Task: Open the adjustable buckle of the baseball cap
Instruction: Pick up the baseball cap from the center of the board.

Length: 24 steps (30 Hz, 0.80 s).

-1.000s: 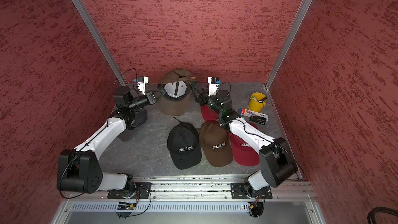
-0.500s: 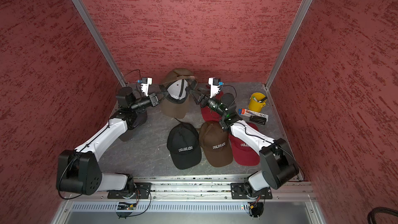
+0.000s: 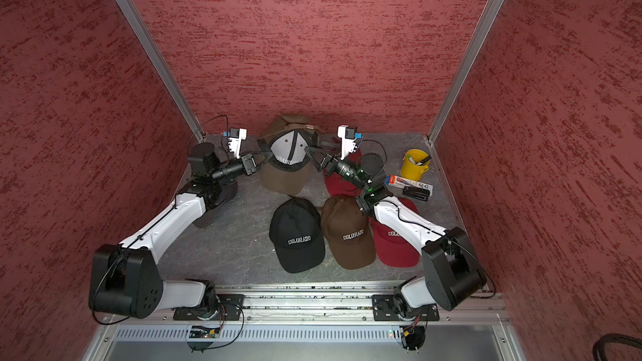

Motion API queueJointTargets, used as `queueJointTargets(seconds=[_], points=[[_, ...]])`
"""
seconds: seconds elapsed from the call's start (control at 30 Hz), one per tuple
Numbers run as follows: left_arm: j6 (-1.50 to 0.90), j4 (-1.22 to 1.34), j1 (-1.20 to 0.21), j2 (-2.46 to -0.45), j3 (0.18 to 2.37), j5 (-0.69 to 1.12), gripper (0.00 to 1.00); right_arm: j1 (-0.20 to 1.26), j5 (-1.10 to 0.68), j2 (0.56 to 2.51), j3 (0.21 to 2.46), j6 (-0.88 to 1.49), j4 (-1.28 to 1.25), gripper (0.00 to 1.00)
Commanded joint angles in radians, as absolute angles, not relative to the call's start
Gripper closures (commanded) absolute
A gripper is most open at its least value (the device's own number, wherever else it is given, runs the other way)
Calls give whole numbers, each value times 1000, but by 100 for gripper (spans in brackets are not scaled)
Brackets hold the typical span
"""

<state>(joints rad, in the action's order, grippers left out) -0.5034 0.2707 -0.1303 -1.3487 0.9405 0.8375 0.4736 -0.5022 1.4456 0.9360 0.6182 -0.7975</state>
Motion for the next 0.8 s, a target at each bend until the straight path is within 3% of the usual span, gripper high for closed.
queueJointTargets(seconds=[0.0,0.5,0.63,0.7,0.77], points=[[-478,278,-144,-1306,933,860,98,469,-468,1448,963,626,-768,38],[-435,233,-179,-1285,901,864,95,470,-249,1380,937,575,-735,92],[-426,212,-186,-1286,904,859,78,472,-235,1362,951,554,-698,100],[-413,189,-192,-1285,910,854,59,474,-223,1351,962,529,-667,100],[-390,145,-198,-1283,925,848,49,480,-207,1340,972,503,-640,100]])
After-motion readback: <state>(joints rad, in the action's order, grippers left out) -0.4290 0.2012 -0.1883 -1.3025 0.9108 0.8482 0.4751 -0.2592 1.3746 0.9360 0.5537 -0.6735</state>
